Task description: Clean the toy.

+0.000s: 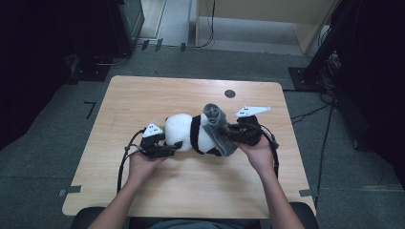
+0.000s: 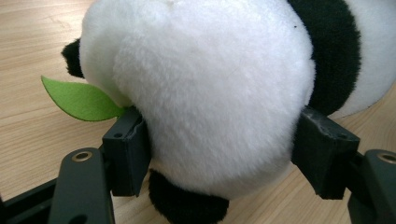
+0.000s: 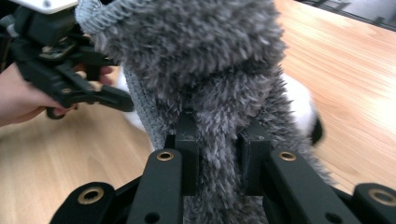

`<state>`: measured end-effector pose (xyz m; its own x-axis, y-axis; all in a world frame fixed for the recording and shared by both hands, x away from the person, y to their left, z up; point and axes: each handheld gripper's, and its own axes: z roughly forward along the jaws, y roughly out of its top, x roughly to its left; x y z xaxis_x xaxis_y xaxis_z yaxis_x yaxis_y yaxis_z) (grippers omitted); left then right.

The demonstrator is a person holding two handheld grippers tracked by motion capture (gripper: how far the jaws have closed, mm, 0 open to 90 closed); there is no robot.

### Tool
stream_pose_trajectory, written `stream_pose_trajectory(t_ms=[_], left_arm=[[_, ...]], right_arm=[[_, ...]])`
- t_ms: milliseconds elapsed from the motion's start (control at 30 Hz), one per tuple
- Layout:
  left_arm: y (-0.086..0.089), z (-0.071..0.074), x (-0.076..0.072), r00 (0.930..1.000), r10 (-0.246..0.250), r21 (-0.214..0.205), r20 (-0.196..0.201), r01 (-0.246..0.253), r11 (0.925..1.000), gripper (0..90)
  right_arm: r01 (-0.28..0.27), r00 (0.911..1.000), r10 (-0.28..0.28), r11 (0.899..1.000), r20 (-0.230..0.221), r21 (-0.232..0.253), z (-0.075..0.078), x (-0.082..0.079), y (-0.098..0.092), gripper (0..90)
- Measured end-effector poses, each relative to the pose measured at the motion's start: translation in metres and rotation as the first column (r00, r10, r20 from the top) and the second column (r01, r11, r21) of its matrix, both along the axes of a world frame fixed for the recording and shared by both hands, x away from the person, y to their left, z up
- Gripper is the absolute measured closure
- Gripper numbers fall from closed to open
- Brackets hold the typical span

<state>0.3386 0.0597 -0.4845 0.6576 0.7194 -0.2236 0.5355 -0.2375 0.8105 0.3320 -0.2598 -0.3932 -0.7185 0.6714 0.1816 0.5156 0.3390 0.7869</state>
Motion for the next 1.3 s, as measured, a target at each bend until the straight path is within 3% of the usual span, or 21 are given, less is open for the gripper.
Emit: stream_pose_trajectory(t_ms=[300, 467, 667, 767, 900, 1000, 1133, 1300], left_arm=[[-0.001, 0.0, -0.001, 1.0, -0.001, 0.004, 0.002, 0.001, 1.0, 28.0], [-0.001, 0.0, -0.001, 1.0, -0.001, 0.003, 0.003, 0.001, 1.0, 28.6], [-0.002, 0.001, -0.001, 1.0, 0.001, -0.004, 0.002, -0.001, 1.0, 30.7], [-0.001, 0.001, -0.001, 1.0, -0.001, -0.004, 0.002, 0.001, 1.0, 32.2], [-0.001, 0.001, -0.002, 1.0, -0.001, 0.002, 0.002, 0.001, 1.0, 33.3], [-0.002, 0.001, -0.002, 1.0, 0.0, 0.003, 0.002, 0.0, 1.0, 33.8], [-0.002, 0.002, -0.001, 1.0, -0.002, 0.008, 0.002, 0.001, 1.0, 33.9], [-0.003, 0.003, -0.002, 1.0, 0.001, 0.011, -0.001, -0.001, 0.9999, 34.2]], right_arm=[[-0.096, 0.9954, 0.096, 0.995, 0.0, -0.039, -0.003, -0.002, 0.036, 73.9], [-0.116, 0.9932, 0.116, 0.992, -0.003, -0.053, -0.009, 0.001, 0.048, 71.9], [-0.139, 0.9863, 0.145, 0.987, 0.08, -0.076, -0.017, 0.002, 0.058, 56.5], [-0.121, 0.9829, 0.136, 0.985, 0.124, -0.125, -0.02, 0.001, 0.064, 62.0], [-0.103, 0.9853, 0.121, 0.984, 0.121, -0.143, -0.023, 0.002, 0.068, 75.5], [-0.103, 0.9883, 0.116, 0.987, 0.099, -0.127, -0.02, 0.002, 0.071, 78.0], [-0.143, 0.9841, 0.15, 0.986, 0.094, -0.083, -0.013, -0.002, 0.082, 78.7], [-0.167, 0.9782, 0.179, 0.979, 0.106, -0.114, -0.016, -0.001, 0.11, 78.8]])
